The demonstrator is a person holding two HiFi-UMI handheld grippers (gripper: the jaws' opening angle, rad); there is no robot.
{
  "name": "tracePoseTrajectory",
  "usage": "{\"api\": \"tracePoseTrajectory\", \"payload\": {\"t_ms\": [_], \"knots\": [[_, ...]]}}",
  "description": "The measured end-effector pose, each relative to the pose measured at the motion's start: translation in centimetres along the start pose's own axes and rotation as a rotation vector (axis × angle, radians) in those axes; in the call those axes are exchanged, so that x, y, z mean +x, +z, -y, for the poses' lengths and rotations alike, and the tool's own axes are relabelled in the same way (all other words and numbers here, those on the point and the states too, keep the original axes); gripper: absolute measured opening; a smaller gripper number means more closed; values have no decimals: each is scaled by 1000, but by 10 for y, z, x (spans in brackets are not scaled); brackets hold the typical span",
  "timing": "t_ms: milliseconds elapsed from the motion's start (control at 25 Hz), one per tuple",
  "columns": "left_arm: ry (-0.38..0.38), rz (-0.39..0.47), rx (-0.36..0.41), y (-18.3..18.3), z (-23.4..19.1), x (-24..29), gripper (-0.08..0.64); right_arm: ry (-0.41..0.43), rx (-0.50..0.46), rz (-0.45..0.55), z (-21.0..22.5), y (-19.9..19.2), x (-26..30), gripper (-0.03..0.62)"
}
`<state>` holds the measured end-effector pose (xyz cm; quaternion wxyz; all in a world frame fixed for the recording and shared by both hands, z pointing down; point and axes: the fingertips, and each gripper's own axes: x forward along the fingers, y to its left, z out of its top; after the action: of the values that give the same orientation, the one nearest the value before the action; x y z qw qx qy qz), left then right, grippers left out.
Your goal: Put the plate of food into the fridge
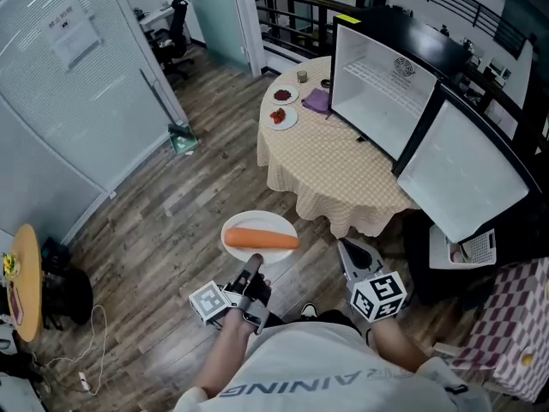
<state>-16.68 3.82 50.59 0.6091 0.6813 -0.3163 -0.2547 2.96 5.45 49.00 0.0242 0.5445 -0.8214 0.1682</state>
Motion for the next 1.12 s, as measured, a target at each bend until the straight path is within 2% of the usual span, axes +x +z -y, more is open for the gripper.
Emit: {"api": "tracePoseTrajectory", "payload": {"t_ms": [240,600,760,1120], "knots": [[25,-60,-9,-2,-8,33,25,-59,47,-9,24,-10,2,20],[-4,-183,-41,12,-20,106,25,-183,53,-1,68,2,28,20],[-18,-223,-44,34,-21,140,25,-209,57,-1,76,15,60,20],[-16,-285,-40,118,-28,189,25,-265,55,0,74,46,147,20]]}}
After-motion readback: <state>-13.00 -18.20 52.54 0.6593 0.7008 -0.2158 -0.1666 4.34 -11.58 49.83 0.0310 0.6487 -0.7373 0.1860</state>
